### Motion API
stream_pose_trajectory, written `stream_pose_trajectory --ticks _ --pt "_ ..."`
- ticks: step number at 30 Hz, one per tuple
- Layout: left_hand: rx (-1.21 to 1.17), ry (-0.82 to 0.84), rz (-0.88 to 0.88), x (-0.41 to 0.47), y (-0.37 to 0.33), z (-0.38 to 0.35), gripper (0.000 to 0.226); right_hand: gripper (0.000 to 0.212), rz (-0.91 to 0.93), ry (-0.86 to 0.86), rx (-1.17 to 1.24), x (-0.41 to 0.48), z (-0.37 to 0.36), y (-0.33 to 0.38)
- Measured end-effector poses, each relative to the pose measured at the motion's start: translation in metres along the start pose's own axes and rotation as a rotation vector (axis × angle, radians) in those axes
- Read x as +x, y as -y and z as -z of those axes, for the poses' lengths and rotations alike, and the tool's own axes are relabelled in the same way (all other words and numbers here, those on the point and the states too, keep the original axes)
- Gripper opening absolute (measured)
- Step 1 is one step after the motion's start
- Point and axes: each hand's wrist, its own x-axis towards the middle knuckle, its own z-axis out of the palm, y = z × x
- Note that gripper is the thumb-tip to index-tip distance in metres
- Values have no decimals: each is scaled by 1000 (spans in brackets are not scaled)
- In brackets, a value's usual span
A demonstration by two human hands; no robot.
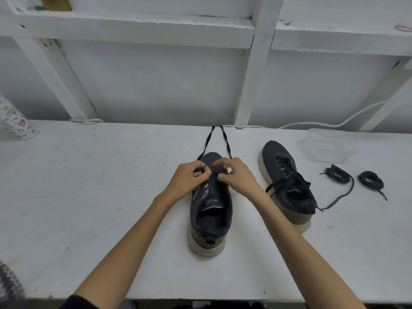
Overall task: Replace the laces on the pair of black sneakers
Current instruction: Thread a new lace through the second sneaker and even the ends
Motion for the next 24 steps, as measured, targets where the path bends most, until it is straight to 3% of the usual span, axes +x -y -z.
stream_pose_trajectory --ticks 2,6,10,17,24 --pt "-39 27 -16 -1 -2 3 12 18 108 -97 -215 2 -8 8" --pt "-151 -4 73 -2 -3 16 20 9 109 -157 -204 12 -13 16" --pt "-50 -30 38 -7 10 29 29 15 120 -115 -219 14 -10 18" --pt "91 -15 -38 -6 19 30 16 12 127 -8 -327 22 -9 27" --pt "183 -8 -55 -6 8 28 10 13 72 -58 -45 16 -14 17"
